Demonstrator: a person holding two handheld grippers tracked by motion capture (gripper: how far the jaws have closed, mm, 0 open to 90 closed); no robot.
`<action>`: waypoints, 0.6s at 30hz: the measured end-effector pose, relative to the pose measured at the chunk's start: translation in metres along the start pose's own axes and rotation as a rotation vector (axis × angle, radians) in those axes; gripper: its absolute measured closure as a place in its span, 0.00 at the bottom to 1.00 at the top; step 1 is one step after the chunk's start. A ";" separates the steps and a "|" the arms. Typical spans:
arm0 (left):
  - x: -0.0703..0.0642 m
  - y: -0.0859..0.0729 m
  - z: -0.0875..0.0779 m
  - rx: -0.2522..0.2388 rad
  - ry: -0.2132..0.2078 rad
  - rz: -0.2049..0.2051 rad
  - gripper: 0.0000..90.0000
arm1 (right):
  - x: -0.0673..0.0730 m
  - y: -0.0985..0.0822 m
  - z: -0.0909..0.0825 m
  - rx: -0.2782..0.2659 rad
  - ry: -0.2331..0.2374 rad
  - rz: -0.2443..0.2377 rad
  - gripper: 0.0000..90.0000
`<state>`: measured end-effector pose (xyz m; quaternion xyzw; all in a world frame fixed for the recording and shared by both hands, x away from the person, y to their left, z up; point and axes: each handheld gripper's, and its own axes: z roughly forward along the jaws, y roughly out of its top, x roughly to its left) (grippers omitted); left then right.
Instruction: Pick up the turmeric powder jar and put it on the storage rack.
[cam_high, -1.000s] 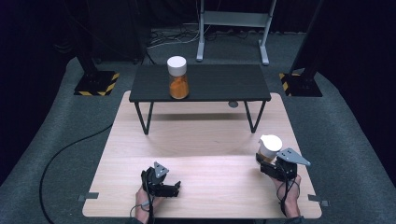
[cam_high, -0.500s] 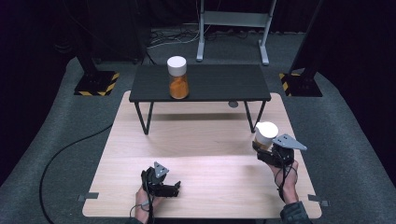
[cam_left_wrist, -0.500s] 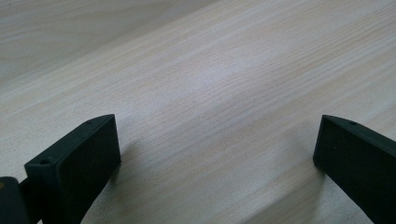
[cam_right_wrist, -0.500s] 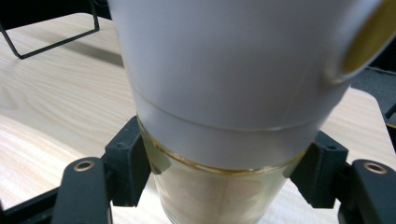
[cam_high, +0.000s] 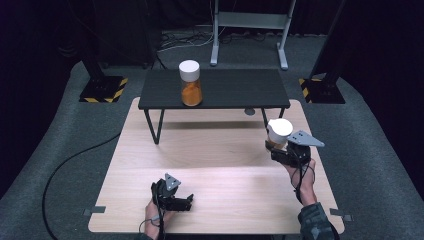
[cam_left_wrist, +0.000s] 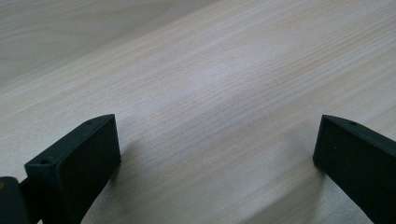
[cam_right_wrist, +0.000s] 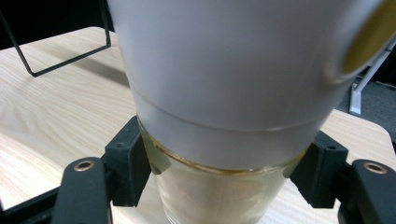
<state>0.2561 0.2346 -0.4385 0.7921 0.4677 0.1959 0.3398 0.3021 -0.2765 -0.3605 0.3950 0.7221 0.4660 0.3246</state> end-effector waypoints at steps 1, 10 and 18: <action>0.000 0.000 0.000 0.000 0.001 -0.001 0.00 | -0.001 0.003 0.001 -0.002 0.003 -0.001 0.33; 0.002 0.000 0.000 0.000 -0.006 0.006 0.00 | -0.007 0.014 0.007 -0.009 0.010 -0.006 0.33; 0.002 0.000 0.000 0.000 -0.008 0.008 0.00 | -0.013 0.031 0.010 -0.032 0.015 -0.003 0.33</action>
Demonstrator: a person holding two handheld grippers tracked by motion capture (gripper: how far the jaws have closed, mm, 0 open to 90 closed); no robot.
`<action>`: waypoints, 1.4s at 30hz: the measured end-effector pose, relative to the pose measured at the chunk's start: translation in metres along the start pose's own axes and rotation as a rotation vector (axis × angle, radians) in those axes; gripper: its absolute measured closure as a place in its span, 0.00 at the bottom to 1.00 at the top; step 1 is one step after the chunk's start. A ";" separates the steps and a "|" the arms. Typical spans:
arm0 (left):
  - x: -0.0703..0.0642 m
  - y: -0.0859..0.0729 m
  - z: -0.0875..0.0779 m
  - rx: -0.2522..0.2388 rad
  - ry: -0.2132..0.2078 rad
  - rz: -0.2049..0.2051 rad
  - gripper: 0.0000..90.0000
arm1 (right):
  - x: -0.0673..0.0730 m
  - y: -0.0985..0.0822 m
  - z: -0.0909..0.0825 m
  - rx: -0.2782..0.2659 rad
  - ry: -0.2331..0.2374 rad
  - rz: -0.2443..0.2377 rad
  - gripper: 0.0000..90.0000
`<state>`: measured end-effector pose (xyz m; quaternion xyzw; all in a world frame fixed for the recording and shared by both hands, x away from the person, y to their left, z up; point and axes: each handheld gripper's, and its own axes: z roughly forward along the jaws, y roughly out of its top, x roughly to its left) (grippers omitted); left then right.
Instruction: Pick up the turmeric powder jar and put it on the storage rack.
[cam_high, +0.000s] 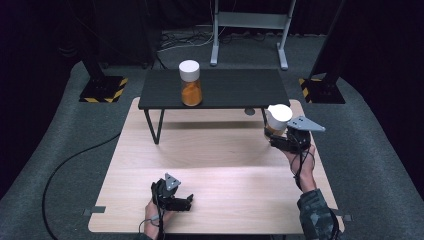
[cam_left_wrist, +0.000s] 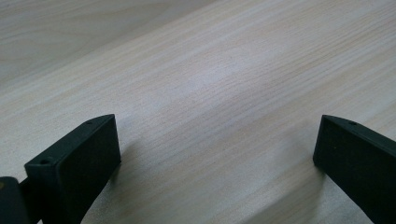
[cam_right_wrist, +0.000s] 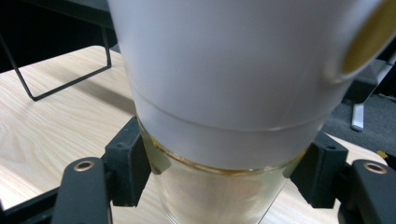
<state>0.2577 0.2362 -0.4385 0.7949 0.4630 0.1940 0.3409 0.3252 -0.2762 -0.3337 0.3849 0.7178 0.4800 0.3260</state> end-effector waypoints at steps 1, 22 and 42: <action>0.000 0.000 0.000 0.000 0.000 0.000 0.00 | 0.000 0.000 0.000 0.000 0.000 0.000 0.33; 0.000 0.000 0.000 0.000 0.000 0.000 0.00 | -0.011 0.037 0.003 -0.020 0.007 -0.015 0.33; 0.000 0.000 0.000 0.000 0.000 0.000 0.00 | -0.016 0.077 0.013 -0.020 0.033 -0.025 0.33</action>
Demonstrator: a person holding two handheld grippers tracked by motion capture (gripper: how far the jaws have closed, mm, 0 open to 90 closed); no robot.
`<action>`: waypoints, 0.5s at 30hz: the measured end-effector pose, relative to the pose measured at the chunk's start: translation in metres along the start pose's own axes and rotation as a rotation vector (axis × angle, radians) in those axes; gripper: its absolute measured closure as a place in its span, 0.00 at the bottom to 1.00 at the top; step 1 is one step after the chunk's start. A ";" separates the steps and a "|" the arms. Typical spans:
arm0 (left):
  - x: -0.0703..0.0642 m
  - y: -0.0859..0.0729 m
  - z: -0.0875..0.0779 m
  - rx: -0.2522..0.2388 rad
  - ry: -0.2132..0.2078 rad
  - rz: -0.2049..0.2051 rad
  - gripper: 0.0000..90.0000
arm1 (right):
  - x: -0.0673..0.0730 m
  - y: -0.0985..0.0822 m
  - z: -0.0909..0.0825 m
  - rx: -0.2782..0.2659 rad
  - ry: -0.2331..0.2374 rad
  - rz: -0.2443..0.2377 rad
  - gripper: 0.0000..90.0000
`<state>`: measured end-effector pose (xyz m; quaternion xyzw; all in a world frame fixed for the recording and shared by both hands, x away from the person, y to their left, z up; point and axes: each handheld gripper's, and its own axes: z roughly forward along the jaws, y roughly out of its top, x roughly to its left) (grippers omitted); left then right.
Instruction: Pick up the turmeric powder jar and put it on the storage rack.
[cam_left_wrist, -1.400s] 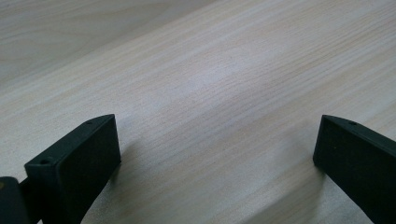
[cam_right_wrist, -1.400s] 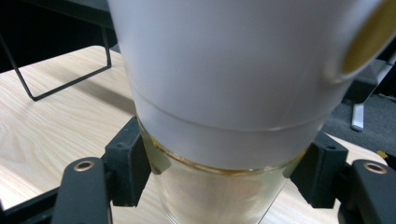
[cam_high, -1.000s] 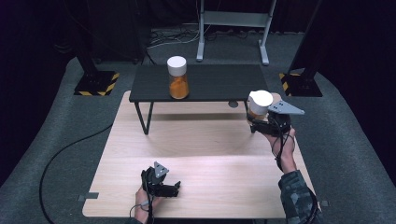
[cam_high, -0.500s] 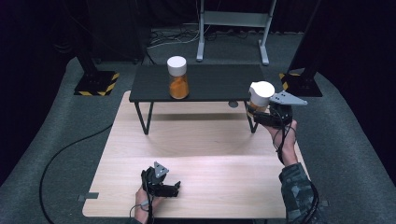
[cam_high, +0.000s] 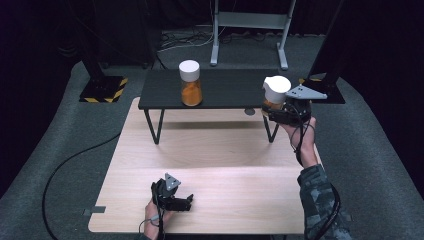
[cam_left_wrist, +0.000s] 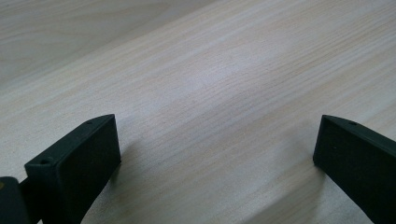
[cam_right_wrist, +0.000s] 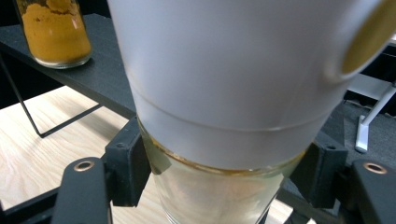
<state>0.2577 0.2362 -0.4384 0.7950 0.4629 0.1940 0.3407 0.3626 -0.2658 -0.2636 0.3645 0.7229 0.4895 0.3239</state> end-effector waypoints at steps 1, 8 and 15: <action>0.000 0.000 0.000 0.000 0.000 0.000 0.00 | -0.001 0.002 0.001 0.002 0.003 0.001 0.33; 0.000 0.000 0.000 0.000 0.000 0.000 0.00 | -0.006 0.013 0.013 0.020 0.010 0.000 0.33; 0.000 0.000 0.000 0.000 0.000 0.000 0.00 | -0.011 0.022 0.024 0.030 0.018 0.010 0.33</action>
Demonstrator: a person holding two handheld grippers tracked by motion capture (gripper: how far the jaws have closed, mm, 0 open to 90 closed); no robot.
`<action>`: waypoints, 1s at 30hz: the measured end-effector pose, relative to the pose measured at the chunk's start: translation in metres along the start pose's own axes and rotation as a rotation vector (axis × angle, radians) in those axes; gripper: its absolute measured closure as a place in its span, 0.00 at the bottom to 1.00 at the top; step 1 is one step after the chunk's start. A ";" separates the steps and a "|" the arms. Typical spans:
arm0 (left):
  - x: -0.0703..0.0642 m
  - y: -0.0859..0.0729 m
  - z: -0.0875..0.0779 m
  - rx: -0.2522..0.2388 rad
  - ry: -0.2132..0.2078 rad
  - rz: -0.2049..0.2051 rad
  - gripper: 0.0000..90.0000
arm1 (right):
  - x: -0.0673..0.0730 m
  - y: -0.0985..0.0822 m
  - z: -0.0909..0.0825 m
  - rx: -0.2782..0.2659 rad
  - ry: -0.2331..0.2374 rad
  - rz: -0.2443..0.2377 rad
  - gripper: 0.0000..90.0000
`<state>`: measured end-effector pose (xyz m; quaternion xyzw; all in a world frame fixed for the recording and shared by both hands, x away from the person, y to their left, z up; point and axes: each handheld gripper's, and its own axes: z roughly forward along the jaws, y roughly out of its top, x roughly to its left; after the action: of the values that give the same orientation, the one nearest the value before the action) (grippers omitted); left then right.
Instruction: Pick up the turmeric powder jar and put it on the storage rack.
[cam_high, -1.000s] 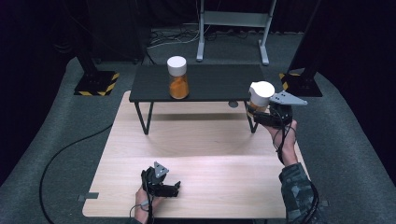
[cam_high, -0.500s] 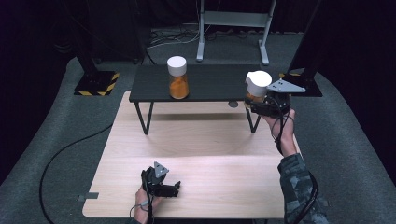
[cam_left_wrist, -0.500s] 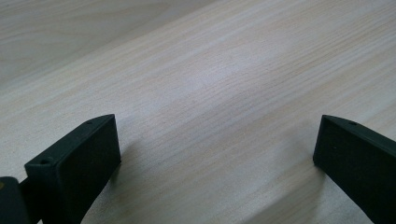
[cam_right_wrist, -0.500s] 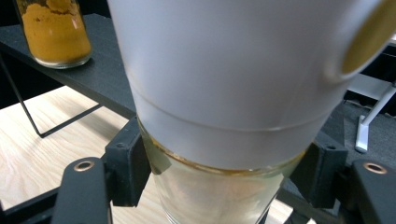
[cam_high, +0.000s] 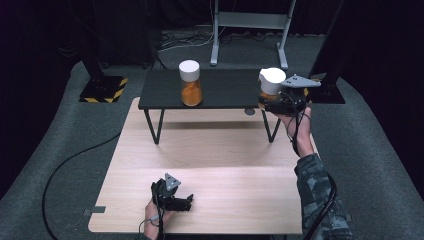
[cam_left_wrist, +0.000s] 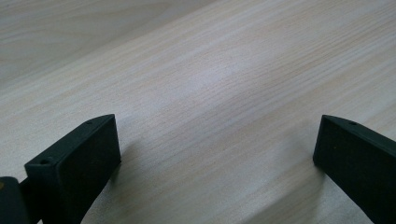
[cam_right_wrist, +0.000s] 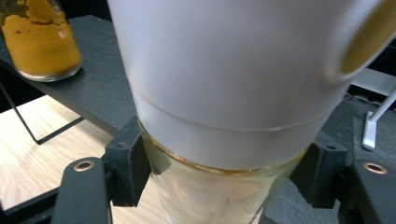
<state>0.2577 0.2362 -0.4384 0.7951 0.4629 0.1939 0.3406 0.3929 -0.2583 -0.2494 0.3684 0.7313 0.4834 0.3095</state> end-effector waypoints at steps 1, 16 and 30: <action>0.000 0.000 0.000 0.000 0.000 0.001 0.00 | -0.001 0.003 0.004 0.004 0.005 0.006 0.33; 0.000 0.000 0.000 -0.001 -0.001 0.000 0.00 | -0.012 0.019 0.035 0.043 0.020 0.047 0.33; 0.000 0.000 0.000 -0.001 -0.002 0.001 0.00 | -0.019 0.017 0.045 0.058 0.030 0.080 0.33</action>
<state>0.2580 0.2366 -0.4385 0.7953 0.4623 0.1936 0.3411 0.4431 -0.2484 -0.2472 0.3989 0.7342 0.4796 0.2681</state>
